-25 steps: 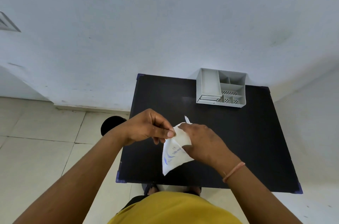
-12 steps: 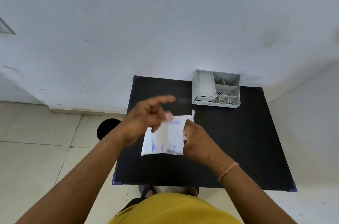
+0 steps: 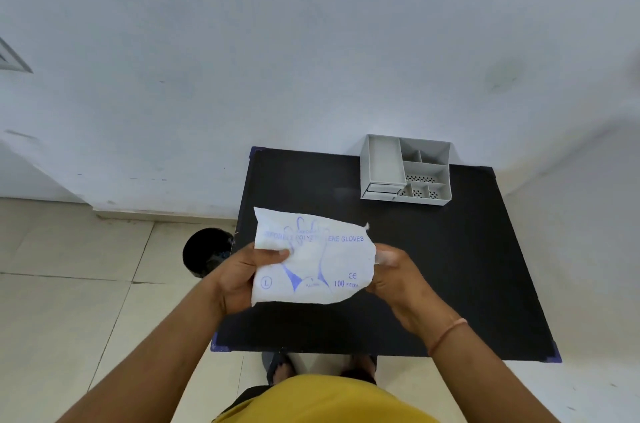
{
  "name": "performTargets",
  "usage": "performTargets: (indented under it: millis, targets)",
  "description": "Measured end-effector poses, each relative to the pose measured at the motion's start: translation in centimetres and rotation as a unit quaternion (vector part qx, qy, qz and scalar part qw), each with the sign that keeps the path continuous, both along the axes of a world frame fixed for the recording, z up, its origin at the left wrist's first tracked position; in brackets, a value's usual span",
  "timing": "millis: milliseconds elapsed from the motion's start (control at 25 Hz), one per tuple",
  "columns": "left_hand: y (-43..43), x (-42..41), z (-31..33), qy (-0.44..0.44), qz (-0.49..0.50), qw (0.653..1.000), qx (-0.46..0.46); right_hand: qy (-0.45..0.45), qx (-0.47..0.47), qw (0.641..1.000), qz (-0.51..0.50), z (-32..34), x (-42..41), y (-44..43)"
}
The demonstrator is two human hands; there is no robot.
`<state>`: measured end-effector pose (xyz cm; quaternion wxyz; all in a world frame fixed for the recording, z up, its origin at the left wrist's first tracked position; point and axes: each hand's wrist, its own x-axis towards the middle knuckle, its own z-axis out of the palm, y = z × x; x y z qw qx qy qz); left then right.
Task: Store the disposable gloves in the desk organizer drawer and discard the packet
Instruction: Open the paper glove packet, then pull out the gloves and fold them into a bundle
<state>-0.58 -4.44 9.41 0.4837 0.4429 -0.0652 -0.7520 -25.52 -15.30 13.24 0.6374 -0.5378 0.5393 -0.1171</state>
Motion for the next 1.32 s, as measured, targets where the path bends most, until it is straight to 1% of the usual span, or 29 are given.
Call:
performTargets:
  millis: [80, 160, 280, 360, 440, 480, 520, 600, 640, 720, 760, 840, 920, 1000, 1120, 1200, 1240, 1280, 1320]
  targets:
    - [0.2, 0.3, -0.7, 0.007, -0.018, 1.0, 0.003, -0.051, 0.101, 0.994, -0.005, -0.3, -0.3, 0.2]
    - [0.5, 0.4, -0.8, -0.014, -0.039, 0.999, 0.021, -0.089, 0.164, 0.982, -0.022, -0.3, -0.3, 0.3]
    - [0.6, 0.1, -1.0, -0.039, -0.046, 0.998, 0.031, -0.128, 0.194, 0.972, -0.023, -0.9, 0.0, 0.7]
    - [0.5, -0.6, -1.1, -0.045, -0.037, 0.998, 0.038, -0.141, 0.185, 0.972, -0.021, -1.1, 0.1, 1.2]
    - [0.4, -1.1, -1.4, -0.036, -0.039, 0.997, 0.061, -0.148, 0.189, 0.971, 0.004, -1.5, 0.0, 1.9]
    - [0.4, -1.2, -1.7, -0.036, -0.043, 0.995, 0.078, -0.132, 0.188, 0.973, 0.016, -1.6, 0.0, 2.3]
    - [0.4, -1.2, -2.2, -0.044, -0.042, 0.994, 0.091, -0.098, 0.171, 0.98, 0.029, -1.8, 0.0, 2.6]
    - [0.4, -1.0, -3.3, -0.089, -0.022, 0.989, 0.113, 0.004, 0.079, 0.995, 0.053, -2.3, 0.0, 2.6]
    - [0.4, -0.8, -4.2, -0.124, -0.013, 0.985, 0.123, 0.046, 0.03, 0.997, 0.052, -2.6, -0.3, 2.3]
    - [0.6, -0.7, -5.7, -0.2, -0.015, 0.968, 0.153, 0.082, -0.037, 0.996, 0.019, -2.9, -1.4, 1.4]
    - [0.8, -0.8, -6.2, -0.218, -0.02, 0.961, 0.166, 0.093, -0.063, 0.994, 0.009, -2.9, -2.0, 0.9]
    - [0.9, -0.9, -7.3, -0.206, -0.02, 0.963, 0.173, 0.112, -0.084, 0.99, 0.001, -2.8, -3.2, 0.1]
    - [0.6, -1.0, -8.2, -0.177, 0.01, 0.969, 0.17, 0.119, -0.077, 0.99, -0.013, -2.6, -4.4, -0.6]
    - [-0.2, -0.9, -8.5, -0.171, 0.064, 0.968, 0.173, 0.117, -0.074, 0.99, -0.035, -2.1, -5.7, -1.4]
    - [-1.1, -0.1, -9.5, -0.224, 0.105, 0.945, 0.214, 0.094, -0.07, 0.989, -0.086, -0.3, -8.1, -2.3]
    - [-1.4, 0.9, -11.2, -0.242, 0.079, 0.94, 0.226, 0.067, -0.055, 0.987, -0.134, 0.5, -10.1, -2.8]
    - [-1.5, 1.6, -13.5, -0.25, 0.054, 0.939, 0.23, 0.052, -0.044, 0.985, -0.156, 0.7, -11.1, -3.0]
    - [-1.6, 1.7, -14.7, -0.285, 0.022, 0.927, 0.243, 0.036, -0.034, 0.984, -0.173, 1.1, -11.9, -3.1]
    - [-1.9, 1.3, -15.3, -0.362, -0.009, 0.898, 0.25, 0.017, -0.023, 0.982, -0.185, 1.2, -12.6, -3.2]
